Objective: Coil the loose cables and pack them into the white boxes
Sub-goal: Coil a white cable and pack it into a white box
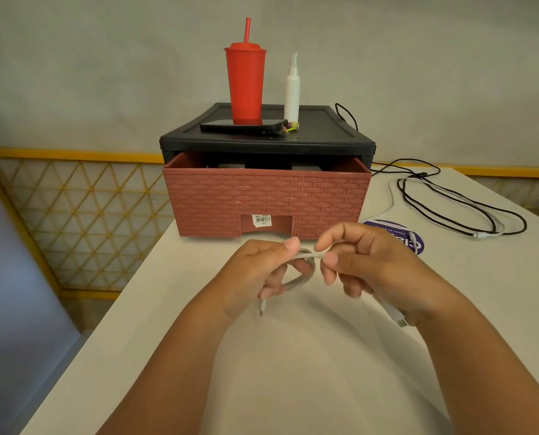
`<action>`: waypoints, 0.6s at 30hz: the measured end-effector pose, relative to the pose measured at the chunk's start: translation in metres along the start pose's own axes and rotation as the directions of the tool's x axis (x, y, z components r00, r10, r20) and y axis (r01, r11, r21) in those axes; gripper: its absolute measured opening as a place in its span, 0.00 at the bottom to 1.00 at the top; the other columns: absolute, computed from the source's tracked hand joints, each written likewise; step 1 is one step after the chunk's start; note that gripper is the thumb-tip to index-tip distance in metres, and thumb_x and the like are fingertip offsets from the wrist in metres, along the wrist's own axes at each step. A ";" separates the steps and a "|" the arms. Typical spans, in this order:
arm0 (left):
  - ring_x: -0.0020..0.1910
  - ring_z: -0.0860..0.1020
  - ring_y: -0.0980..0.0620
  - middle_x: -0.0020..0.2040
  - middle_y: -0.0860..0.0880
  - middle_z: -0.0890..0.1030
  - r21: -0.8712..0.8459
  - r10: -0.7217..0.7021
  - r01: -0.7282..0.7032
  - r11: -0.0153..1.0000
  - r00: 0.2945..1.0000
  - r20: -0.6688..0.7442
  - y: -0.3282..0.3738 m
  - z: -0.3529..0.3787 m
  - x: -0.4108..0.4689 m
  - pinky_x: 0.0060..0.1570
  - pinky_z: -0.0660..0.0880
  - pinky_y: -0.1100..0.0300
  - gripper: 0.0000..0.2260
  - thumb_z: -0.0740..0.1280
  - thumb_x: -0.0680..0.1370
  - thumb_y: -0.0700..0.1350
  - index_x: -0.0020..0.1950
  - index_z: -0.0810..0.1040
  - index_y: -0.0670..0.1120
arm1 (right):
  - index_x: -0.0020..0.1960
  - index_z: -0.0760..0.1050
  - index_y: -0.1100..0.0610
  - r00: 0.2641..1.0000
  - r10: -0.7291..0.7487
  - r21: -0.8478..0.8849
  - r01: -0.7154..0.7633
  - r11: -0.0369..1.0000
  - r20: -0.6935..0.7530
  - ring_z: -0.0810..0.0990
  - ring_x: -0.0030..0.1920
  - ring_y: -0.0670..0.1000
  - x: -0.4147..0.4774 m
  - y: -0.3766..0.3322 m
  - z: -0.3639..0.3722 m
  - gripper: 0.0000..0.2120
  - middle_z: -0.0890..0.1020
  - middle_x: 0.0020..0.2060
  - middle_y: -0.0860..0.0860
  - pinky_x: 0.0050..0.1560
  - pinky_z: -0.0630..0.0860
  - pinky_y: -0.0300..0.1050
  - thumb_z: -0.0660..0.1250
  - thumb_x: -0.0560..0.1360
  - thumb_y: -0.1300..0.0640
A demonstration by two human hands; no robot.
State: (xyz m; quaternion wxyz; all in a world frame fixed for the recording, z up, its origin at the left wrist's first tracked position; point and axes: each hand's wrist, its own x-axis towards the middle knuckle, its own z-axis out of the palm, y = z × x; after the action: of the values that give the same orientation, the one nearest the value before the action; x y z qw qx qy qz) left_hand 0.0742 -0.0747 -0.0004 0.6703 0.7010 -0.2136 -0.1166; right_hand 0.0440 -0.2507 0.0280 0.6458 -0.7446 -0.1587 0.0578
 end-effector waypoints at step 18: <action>0.18 0.58 0.59 0.22 0.54 0.56 -0.429 -0.160 0.181 0.885 0.983 0.086 0.007 0.012 -0.001 0.29 0.72 0.63 0.21 0.56 0.71 0.61 0.34 0.71 0.44 | 0.42 0.75 0.59 0.927 -0.082 0.105 0.129 0.986 -0.366 0.75 0.34 0.48 0.016 0.018 0.015 0.07 0.77 0.35 0.56 0.38 0.77 0.38 0.61 0.76 0.66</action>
State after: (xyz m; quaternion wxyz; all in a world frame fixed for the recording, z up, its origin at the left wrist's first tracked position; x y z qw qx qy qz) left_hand 0.0673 -0.0848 0.0055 0.7917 0.5466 -0.1360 -0.2367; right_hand 0.0577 -0.2336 0.0101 0.7123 -0.6901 -0.0735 -0.1044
